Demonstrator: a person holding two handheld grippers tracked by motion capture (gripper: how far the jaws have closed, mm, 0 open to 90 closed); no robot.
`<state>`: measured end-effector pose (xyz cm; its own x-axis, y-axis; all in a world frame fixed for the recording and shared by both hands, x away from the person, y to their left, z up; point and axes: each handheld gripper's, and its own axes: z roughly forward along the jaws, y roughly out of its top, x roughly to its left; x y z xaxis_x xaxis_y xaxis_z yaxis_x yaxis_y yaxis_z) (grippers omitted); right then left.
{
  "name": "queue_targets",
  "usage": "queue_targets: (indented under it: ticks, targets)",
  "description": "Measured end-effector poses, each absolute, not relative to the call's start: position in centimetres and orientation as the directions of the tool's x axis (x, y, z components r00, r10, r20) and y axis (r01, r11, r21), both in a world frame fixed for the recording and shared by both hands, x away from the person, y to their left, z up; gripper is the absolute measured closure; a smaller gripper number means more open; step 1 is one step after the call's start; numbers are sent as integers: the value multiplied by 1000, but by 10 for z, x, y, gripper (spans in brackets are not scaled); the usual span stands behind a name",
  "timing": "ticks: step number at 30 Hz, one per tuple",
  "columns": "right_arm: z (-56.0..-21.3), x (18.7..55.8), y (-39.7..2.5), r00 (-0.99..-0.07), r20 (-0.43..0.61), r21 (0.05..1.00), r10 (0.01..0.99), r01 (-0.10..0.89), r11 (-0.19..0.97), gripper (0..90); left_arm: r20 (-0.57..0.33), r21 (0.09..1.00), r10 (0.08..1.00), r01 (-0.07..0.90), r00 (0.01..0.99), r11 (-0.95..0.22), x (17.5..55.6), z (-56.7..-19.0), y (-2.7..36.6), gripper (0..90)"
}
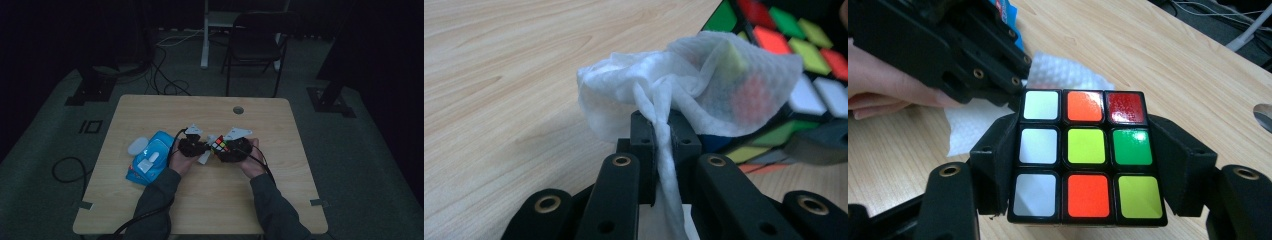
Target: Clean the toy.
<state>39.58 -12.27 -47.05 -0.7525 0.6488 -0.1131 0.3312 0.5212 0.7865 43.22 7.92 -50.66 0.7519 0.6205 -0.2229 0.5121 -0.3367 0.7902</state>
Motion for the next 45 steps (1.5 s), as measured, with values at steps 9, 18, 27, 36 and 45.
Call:
queue_targets:
  ticks: [9, 18, 27, 36, 45]
  targets:
    - [-477, 395, -118, -767, -119, 772, 631, 328, 545, 342, -233, 813, 607, 495, 760, -307, 430, -495, 81, 858]
    - [-479, 395, -118, -768, -120, 769, 629, 329, 549, 342, -259, 834, 583, 483, 770, -266, 430, -485, 84, 857]
    - [-476, 396, -122, -760, -120, 774, 639, 331, 539, 342, -236, 800, 613, 509, 754, -318, 430, -501, 81, 856]
    - [-473, 397, -128, -747, -120, 781, 653, 335, 527, 342, -206, 776, 620, 512, 757, -368, 426, -513, 77, 856]
    - [-469, 399, -133, -729, -111, 794, 676, 343, 501, 343, -136, 763, 645, 495, 752, -417, 419, -524, 73, 856]
